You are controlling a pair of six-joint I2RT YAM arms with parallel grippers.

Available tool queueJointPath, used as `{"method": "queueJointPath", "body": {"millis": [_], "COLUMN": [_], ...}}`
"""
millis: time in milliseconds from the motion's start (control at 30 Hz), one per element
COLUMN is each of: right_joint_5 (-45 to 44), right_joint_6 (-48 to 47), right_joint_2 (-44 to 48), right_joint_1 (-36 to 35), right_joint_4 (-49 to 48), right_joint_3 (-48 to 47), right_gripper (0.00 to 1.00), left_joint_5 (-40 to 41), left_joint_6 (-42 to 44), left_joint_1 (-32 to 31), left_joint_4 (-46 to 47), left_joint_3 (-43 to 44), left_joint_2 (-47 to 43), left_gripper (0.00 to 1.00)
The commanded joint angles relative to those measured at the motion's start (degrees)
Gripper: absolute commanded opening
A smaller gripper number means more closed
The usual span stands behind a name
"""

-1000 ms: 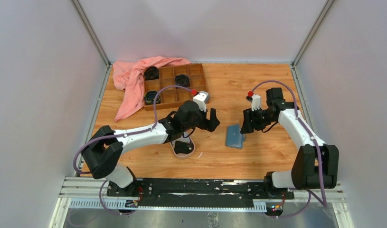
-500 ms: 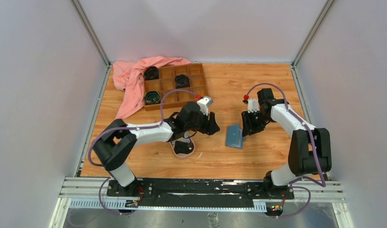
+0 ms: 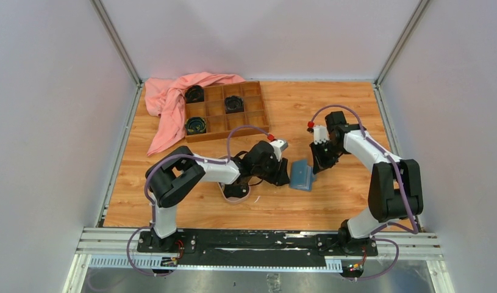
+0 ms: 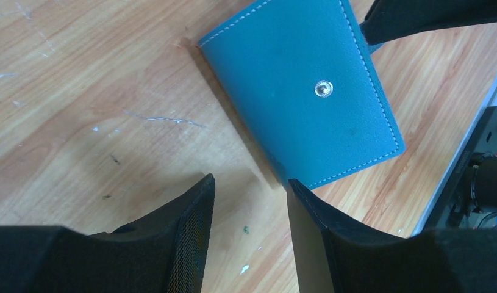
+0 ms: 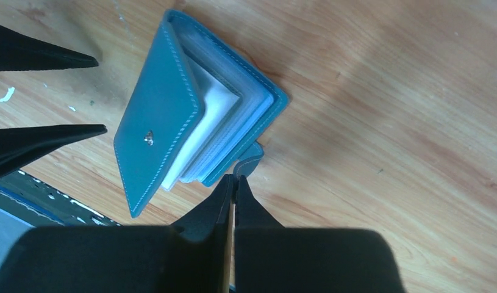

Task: Put the credit cards into the card holder
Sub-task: Close the card holder at the center of the board.

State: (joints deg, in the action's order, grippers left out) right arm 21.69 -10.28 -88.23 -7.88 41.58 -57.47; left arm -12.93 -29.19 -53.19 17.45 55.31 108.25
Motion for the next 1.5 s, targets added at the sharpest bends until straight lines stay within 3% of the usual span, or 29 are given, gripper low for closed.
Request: {"method": "queueJointPath", "body": {"millis": [0, 500, 733, 1067, 1333, 1467], "right_joint_5": [-1.1, -2.6, -8.6, 1.8, 10.7, 13.4], "right_joint_6": [-4.9, -9.2, -9.2, -11.4, -12.7, -13.8], "right_joint_2": [2.0, 1.6, 2.5, 0.5, -1.7, -3.0], "right_joint_1": [-3.5, -8.3, -7.2, -1.7, 2.5, 3.4], "right_joint_4": [2.4, -6.9, -11.3, -12.4, -10.5, -8.6], "right_joint_3": [-1.8, -3.8, -1.2, -1.2, -3.0, -4.2], "right_gripper": [0.00, 0.00, 0.00, 0.00, 0.00, 0.00], "left_joint_5": [-0.9, 4.5, 9.8, 5.4, -6.1, -5.7], "left_joint_6": [-0.7, -6.7, -11.4, -0.8, 12.8, 19.5], "left_joint_1": [-1.4, -3.5, -2.0, -1.2, -1.1, -1.1], "left_joint_4": [-0.1, 0.0, 0.0, 0.7, 0.7, 0.7], "left_joint_3": [1.8, 12.0, 8.6, 8.6, 14.8, 13.5], "left_joint_2": [1.9, 10.8, 9.2, -1.1, 5.7, 7.0], "left_gripper": [0.51, 0.52, 0.49, 0.51, 0.53, 0.56]}}
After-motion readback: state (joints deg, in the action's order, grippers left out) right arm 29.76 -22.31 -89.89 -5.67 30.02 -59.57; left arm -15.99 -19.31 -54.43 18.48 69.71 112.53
